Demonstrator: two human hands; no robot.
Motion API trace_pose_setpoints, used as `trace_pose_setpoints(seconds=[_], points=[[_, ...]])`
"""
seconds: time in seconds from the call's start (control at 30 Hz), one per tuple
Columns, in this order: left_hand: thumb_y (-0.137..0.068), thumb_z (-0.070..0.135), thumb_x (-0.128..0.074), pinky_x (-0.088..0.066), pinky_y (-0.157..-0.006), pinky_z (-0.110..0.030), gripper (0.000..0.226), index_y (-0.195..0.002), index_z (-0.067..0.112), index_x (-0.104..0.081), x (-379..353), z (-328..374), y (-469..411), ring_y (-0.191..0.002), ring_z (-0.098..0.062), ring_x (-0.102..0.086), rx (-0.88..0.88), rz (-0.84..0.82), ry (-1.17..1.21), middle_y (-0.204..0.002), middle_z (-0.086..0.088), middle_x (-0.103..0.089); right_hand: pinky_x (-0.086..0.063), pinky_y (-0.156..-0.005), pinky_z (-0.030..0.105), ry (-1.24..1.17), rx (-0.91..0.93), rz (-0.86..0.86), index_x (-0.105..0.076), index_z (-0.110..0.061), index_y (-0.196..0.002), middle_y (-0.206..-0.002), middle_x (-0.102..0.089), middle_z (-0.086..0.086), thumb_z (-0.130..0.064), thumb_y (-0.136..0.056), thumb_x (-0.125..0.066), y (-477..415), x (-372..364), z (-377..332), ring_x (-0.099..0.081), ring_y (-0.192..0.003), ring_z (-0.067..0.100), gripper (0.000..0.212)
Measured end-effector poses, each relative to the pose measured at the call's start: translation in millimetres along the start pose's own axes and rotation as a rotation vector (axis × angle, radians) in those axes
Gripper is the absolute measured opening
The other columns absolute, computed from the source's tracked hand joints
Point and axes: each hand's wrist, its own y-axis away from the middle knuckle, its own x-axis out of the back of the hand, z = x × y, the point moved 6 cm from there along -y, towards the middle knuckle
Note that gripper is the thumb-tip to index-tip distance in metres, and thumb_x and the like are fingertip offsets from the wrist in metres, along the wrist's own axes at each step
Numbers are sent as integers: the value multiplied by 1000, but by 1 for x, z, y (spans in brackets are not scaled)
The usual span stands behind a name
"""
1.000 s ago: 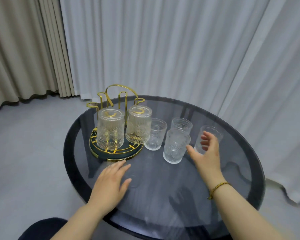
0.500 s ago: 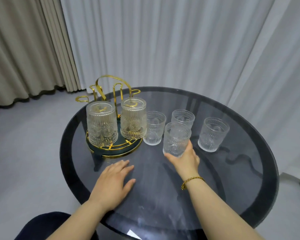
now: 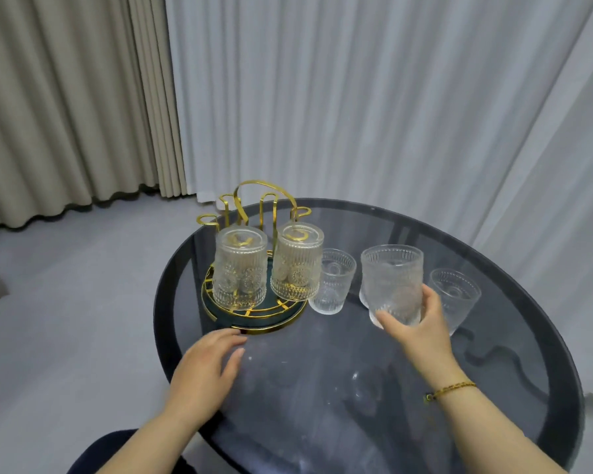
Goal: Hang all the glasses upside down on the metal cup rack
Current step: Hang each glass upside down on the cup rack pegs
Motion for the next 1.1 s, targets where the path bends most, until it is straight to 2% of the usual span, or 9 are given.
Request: trace_pose_setpoints(seconds=[0.07,0.2,0.33,0.4,0.5,0.6,0.83,1.03,1.1], points=[[-88,13,-54,-34,-105,-38,28,-116,13,-58,9,-13,-8,-123,-25,-46,46,38,-18,-132,-8,-53,-41,-59,5,29,32,-51,-38,-27,-110,-94,-48,-23,-15,-64,-74,-12,8,-24,-51,-81,-10,59],[-91,19,-46,-26,-111,-38,43,-133,16,-37,9,-34,-27,-134,-24,-31,52,-25,-88,-148,-5,-32,-38,-57,8,131,88,-96,-40,-25,-117,-96,-48,-14,-17,-67,-73,-40,12,-70,-46,-78,-6,61],[-94,24,-40,-21,-114,-38,46,-137,18,-26,12,-55,-46,-138,-21,-25,59,-56,-117,-150,-5,-27,-42,-76,27,245,112,-102,-36,-14,-123,-110,-43,2,-23,-64,-76,-74,5,-111,-50,-90,16,72],[-95,27,-37,-18,-115,-38,47,-139,20,-22,13,-67,-53,-139,-20,-21,74,-88,-145,-152,-3,-23,-41,-80,31,302,134,-112,-36,-10,-122,-110,-42,4,-22,-63,-77,-87,-5,-125,-48,-94,18,73],[-96,32,-31,-12,-116,-37,46,-139,24,-18,9,-79,-59,-140,-15,-18,69,-137,-217,-153,2,-18,-41,-83,31,383,161,-128,-38,-10,-119,-109,-44,3,-24,-62,-77,-103,-20,-143,-47,-96,18,71],[-96,34,-28,-10,-116,-36,46,-139,27,-17,7,-81,-60,-140,-12,-16,40,-141,-239,-153,6,-16,-39,-86,29,492,175,-251,-39,-10,-120,-108,-43,3,-24,-63,-77,-113,-41,-159,-46,-96,17,69],[-96,34,-26,-9,-116,-34,45,-139,28,-16,6,-83,-61,-140,-9,-14,40,-132,-241,-153,8,-16,-36,-81,26,644,275,-362,-41,-13,-121,-109,-42,0,-24,-66,-75,-129,-81,-180,-44,-95,15,65],[-96,36,-25,-8,-116,-32,46,-140,27,-14,5,-85,-60,-140,-9,-13,62,-133,-234,-153,8,-17,-33,-85,24,766,316,-454,-39,-16,-125,-132,-45,8,-28,-65,-75,-139,-113,-179,-42,-101,13,71],[-96,36,-25,-8,-116,-32,46,-140,28,-14,5,-87,-60,-140,-8,-12,63,-131,-241,-153,9,-17,-32,-86,23,785,305,-500,-37,-16,-126,-136,-43,10,-29,-65,-74,-140,-124,-173,-44,-110,16,72]])
